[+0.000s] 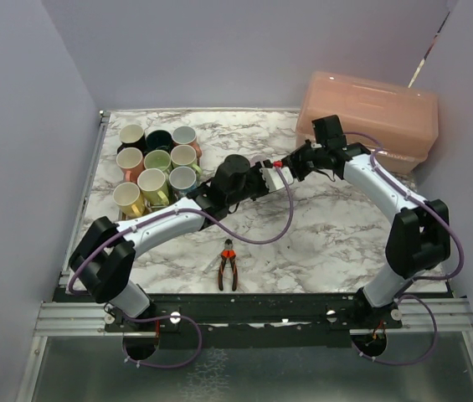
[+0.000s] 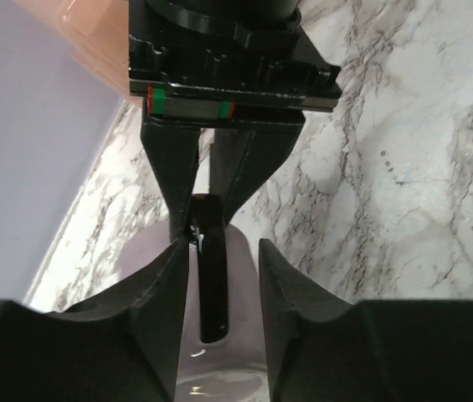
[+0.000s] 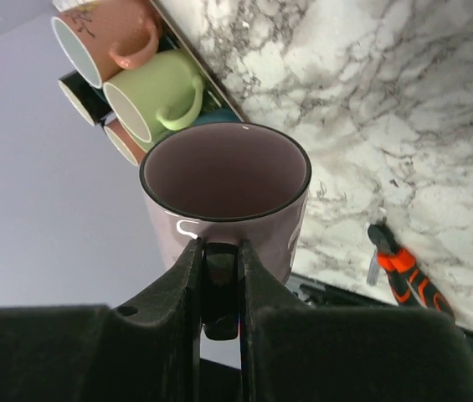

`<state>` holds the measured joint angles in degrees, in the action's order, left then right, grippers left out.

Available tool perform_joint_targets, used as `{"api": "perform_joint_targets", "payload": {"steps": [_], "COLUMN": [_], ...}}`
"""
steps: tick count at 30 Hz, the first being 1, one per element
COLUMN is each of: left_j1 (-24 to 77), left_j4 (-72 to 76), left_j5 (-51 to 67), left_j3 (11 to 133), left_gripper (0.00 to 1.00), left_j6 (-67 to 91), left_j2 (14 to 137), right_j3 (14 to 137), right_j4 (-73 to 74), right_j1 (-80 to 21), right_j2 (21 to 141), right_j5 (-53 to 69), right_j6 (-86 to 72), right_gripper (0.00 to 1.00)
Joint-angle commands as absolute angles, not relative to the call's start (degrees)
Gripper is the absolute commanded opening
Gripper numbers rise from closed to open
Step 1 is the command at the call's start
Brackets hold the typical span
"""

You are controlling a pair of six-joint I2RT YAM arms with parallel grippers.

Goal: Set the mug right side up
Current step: Place the cup on the tray.

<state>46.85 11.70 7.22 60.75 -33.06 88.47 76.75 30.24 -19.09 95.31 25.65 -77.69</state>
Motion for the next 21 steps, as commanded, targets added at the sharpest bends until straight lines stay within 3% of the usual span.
{"api": "perform_joint_targets", "payload": {"steps": [1,6,10,18,21], "left_j1": [47.4,47.4,47.4,47.4,47.2], "left_j4": [13.8,13.7,11.0,-2.6,-3.0], "left_j5": [6.5,4.0,-0.3,-20.5,-29.0], "left_j3": [62.2,61.5,62.5,71.0,71.0], "left_gripper": [0.45,0.57,0.62,0.71,0.80], "left_j6": [-25.3,-16.6,-9.4,-0.4,3.5], "left_j2": [88.6,86.3,82.1,73.8,69.3], "right_j3": [77.2,76.9,74.6,71.1,68.8], "right_j4": [22.1,22.5,19.2,12.4,9.6], "right_j1": [-19.5,-19.5,-19.7,-24.3,-27.5], "right_j2": [91.0,89.3,87.1,82.0,79.7], "right_j5": [20.0,15.1,11.8,5.7,3.6], "right_j6": [-74.8,-69.2,-62.5,-46.0,-41.5], "right_gripper": [0.00,0.00,0.01,0.01,0.00]}}
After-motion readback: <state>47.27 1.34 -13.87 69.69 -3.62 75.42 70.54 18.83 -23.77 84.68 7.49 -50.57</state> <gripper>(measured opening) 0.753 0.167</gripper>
